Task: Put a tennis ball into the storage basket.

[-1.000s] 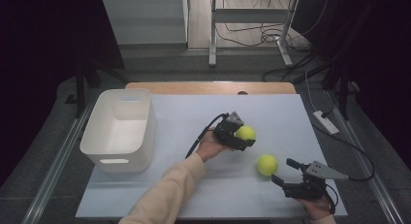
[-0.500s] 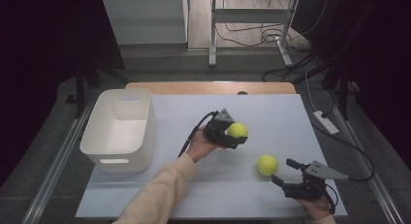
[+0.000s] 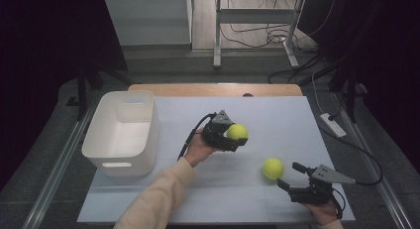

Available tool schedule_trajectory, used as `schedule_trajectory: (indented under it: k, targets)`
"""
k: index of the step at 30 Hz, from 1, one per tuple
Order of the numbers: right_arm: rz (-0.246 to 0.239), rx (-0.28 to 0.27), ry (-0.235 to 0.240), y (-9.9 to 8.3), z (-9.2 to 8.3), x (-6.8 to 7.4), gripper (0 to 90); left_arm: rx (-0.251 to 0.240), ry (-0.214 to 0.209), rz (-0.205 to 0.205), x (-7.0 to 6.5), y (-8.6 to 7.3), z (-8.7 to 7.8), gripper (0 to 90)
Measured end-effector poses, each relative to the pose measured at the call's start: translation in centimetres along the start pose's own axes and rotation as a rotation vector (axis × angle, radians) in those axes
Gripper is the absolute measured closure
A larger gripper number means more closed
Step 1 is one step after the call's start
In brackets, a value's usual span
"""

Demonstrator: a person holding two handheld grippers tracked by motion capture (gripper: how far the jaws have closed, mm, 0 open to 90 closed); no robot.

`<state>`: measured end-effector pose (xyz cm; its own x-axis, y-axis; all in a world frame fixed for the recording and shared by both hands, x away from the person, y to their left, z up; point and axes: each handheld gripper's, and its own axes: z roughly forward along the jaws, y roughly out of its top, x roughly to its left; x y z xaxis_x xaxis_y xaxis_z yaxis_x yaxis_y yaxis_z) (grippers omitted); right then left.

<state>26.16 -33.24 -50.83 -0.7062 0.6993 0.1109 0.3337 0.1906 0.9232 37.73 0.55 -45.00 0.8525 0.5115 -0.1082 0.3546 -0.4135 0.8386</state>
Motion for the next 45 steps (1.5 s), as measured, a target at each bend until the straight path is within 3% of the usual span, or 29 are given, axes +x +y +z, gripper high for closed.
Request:
schedule_trajectory:
  k: [14, 45]
  targets:
    - [-0.002, 0.004, -0.003, 0.0, 0.0, 0.0, 10.2, -0.016, 0.003, 0.001, -0.2, -0.3, -1.4, 26.6]
    - [-0.001, 0.007, -0.008, 0.0, 0.0, 0.1, 10.1, -0.076, 0.072, -0.006, 0.8, 0.4, -5.7, 26.6]
